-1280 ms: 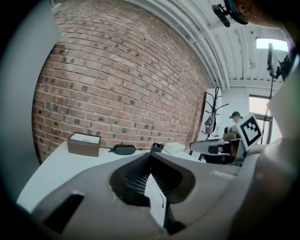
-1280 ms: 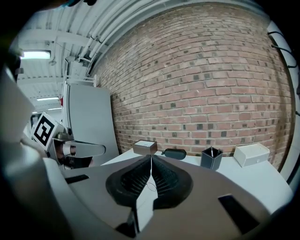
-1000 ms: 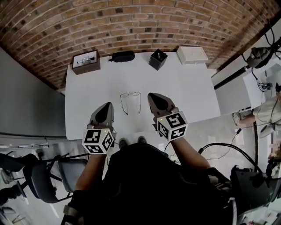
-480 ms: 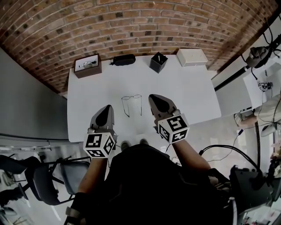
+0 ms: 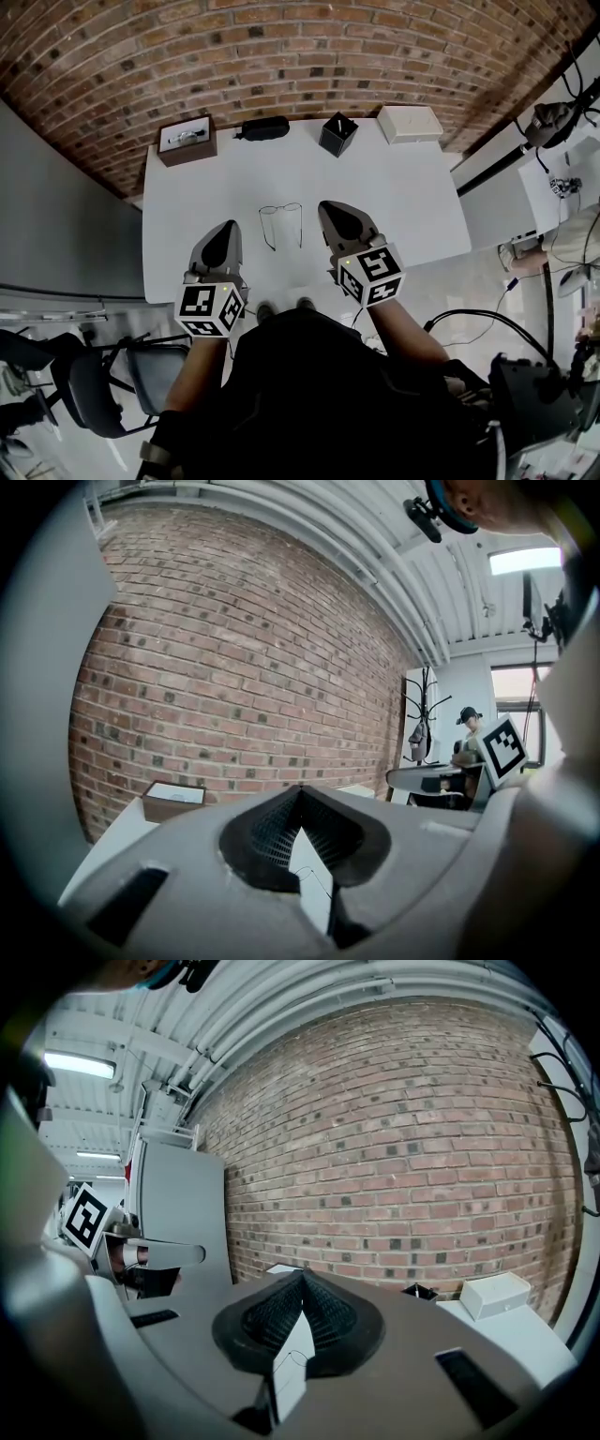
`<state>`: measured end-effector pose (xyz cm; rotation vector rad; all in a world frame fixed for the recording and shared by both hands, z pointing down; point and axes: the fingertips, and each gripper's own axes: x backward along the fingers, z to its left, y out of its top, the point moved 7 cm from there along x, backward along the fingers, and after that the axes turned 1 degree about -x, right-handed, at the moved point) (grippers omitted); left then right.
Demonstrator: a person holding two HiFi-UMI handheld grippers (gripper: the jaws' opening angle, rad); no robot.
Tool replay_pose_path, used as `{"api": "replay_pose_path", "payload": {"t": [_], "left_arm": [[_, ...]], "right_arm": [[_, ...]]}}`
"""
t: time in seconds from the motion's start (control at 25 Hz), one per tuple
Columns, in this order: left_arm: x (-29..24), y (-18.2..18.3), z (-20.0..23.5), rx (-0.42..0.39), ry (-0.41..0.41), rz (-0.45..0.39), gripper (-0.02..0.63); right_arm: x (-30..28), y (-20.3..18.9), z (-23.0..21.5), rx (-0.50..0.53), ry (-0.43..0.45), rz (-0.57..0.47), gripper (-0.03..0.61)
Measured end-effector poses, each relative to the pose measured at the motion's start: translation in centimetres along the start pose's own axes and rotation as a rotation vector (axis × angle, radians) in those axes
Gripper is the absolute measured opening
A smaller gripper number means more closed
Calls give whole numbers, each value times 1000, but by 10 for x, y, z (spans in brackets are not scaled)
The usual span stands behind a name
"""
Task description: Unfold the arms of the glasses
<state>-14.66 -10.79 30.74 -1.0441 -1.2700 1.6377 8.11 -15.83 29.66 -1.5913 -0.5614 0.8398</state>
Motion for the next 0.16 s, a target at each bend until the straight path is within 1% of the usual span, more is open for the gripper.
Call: {"api": "replay_pose_path", "payload": {"t": [0.16], "left_arm": [[0, -2, -1, 7, 6, 2, 11]], "right_arm": [[0, 1, 0, 3, 9, -2, 9]]}}
